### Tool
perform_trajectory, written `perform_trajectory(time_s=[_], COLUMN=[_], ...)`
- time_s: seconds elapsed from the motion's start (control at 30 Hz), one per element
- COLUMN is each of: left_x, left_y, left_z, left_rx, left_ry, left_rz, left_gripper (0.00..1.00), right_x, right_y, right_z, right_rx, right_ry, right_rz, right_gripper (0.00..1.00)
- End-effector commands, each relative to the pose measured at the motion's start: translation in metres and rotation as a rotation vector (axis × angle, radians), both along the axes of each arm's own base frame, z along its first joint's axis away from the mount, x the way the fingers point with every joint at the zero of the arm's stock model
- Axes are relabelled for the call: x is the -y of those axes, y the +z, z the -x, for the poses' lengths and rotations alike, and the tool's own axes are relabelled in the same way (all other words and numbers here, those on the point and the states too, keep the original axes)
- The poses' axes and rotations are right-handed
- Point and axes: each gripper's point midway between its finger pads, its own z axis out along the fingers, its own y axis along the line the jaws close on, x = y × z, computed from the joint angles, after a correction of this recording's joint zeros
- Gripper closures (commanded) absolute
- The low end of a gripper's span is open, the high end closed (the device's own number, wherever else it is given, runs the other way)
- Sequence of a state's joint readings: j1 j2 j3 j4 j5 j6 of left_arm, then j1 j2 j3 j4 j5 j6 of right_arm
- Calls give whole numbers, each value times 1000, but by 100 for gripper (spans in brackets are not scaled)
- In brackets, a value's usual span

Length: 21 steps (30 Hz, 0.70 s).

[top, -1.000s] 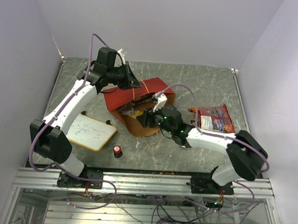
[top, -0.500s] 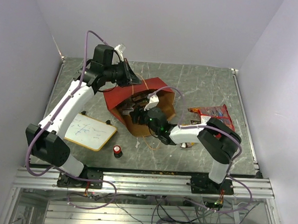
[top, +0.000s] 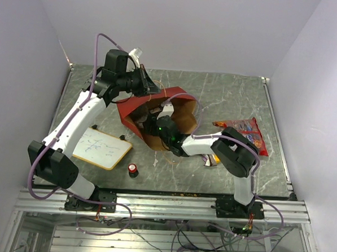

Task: Take the snacks out of the paper bag
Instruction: Take out the snack from the paper bag.

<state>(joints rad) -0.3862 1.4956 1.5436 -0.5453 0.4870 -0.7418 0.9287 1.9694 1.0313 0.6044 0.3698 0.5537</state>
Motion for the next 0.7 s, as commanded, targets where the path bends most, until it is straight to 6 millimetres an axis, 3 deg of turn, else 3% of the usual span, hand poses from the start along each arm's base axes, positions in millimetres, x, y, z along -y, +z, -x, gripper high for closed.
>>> perform_trajectory(time_s=[0.0, 0.23, 0.43, 0.67], left_x=[6, 2, -1, -7], left_y=[17, 14, 13, 6], left_z=[7, 11, 14, 16], left_rx=[47, 37, 36, 21], left_ry=[-33, -27, -25, -11], left_rz=[29, 12, -6, -35], left_gripper=[93, 93, 93, 93], right_x=[-1, -18, -21, -10], right_y=[-13, -26, -31, -14], right_z=[-7, -15, -17, -12], right_rx=[-33, -44, -57, -14], right_ry=[-38, -8, -4, 10], right_rz=[7, 17, 49, 85], right_gripper=[41, 50, 74, 98])
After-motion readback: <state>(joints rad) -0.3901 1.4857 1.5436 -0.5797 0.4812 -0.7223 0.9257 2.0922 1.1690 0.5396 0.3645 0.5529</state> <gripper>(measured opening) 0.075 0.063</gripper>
